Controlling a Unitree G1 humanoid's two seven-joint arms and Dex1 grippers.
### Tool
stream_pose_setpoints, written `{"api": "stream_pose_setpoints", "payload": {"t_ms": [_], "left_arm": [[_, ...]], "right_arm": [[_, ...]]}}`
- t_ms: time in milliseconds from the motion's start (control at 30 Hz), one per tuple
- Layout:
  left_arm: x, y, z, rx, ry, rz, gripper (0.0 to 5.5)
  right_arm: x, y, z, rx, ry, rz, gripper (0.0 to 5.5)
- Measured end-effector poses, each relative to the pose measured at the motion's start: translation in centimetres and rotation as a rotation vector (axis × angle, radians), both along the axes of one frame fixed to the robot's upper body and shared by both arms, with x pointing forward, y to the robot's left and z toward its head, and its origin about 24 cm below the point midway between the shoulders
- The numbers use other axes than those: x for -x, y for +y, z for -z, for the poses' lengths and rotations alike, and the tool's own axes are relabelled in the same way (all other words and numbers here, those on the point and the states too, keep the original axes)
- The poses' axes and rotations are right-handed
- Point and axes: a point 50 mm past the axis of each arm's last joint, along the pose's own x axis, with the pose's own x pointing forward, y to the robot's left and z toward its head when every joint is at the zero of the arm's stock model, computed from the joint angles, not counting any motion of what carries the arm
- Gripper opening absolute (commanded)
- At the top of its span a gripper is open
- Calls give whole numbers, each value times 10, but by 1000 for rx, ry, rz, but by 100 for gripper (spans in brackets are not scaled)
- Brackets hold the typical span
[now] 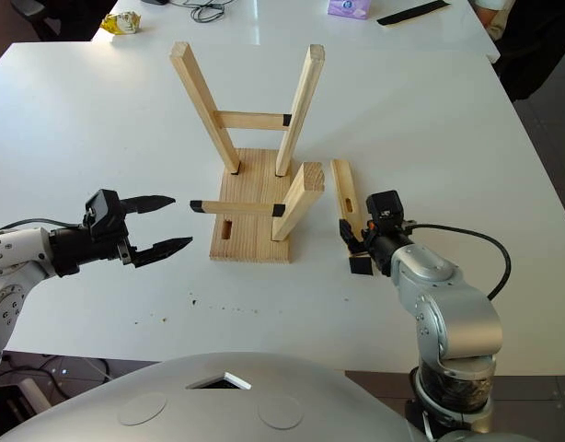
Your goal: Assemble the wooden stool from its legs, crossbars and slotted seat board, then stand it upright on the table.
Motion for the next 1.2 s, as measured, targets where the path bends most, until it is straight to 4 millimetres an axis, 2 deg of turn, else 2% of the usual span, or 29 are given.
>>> {"api": "stream_pose_setpoints", "payload": {"t_ms": [133,267,433,567,633,700,900,1000,1200], "left_arm": [[-2,0,-1,-3,1,1,432],[-3,0,-2,-3,4,3,432],[-6,2,-2,-5,2,0,432],[-13,11,2,-23,4,-58,432],[-22,22,-1,-41,-28,-153,432],[-32,30,-8,-41,-70,-240,432],[-69,55,-51,28,-251,-578,432],[-77,53,-69,54,-324,-597,432],[-86,46,-79,122,-372,-569,432]], "right_arm": [[6,5,8,-7,28,6,419],[9,1,21,17,57,37,419],[9,-2,29,23,18,42,419],[10,-2,33,9,-3,30,361],[10,-1,34,-2,-9,22,333],[11,-1,35,-8,-12,19,304],[11,-1,35,-20,-25,9,206],[9,-1,36,-21,-32,11,205],[2,-8,37,-6,-62,11,205]]}}
